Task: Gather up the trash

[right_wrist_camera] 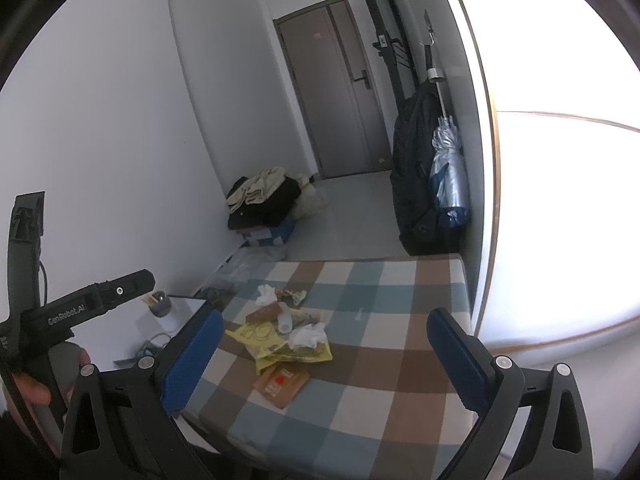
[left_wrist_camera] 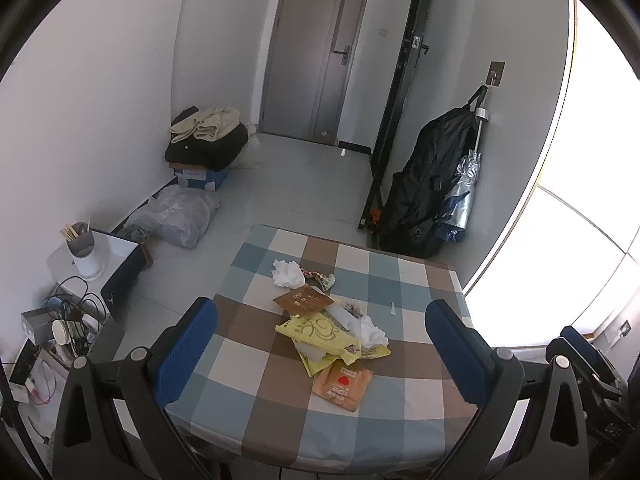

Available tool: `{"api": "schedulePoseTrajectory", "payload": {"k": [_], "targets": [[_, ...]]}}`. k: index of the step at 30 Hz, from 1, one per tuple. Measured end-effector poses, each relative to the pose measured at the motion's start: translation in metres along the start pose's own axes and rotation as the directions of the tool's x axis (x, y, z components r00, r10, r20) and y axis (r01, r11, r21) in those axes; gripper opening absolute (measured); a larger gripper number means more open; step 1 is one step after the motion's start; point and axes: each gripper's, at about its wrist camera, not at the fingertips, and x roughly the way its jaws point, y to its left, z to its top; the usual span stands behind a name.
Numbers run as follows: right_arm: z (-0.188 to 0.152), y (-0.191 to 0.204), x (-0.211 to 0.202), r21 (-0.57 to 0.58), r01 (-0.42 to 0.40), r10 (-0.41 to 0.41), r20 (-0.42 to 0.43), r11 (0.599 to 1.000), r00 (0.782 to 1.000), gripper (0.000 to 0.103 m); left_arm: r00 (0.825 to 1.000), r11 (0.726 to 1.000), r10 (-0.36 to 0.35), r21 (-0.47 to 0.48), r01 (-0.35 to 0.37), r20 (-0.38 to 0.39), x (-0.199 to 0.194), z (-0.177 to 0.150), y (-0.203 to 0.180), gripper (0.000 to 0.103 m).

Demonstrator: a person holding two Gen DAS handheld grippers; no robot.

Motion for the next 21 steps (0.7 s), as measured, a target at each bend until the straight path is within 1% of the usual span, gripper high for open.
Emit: {"api": "schedulePoseTrajectory", "payload": {"k": [4, 12, 14, 21], "targets": [[-0.0003, 0.0014, 0.0001, 0.000, 0.002, -0.002, 0.002, 1.000, 1.000, 0.103, 1.000, 1.000, -0.015, -0.007, 0.015, -0.003, -0.0011, 0.0002, 0.0007, 0.102], [0.0003, 0.0009, 0.0003, 0.001, 0.002, -0.002, -0.001, 1.000, 1.000, 0.103, 1.000, 1.000, -0.024, -0.015, 0.024, -0.010, -0.0012, 0.0006, 0.0018, 0.102], [-0.0003, 0.0003, 0.0001, 0.002, 0.000, 0.000, -0.001, 1.000, 1.000, 0.103, 0.999, 0.999, -0.039, -0.015, 0.038, -0.021, -0.0004, 0.0011, 0.0020, 0.102], [-0.0007, 0.0019, 0.0005, 0.000, 0.009, -0.009, 0.002, 1.000, 1.000, 0.103, 0.999, 0.999, -0.042, -0.015, 0.042, -0.025, -0.0004, 0.0012, 0.0019, 0.102]]}}
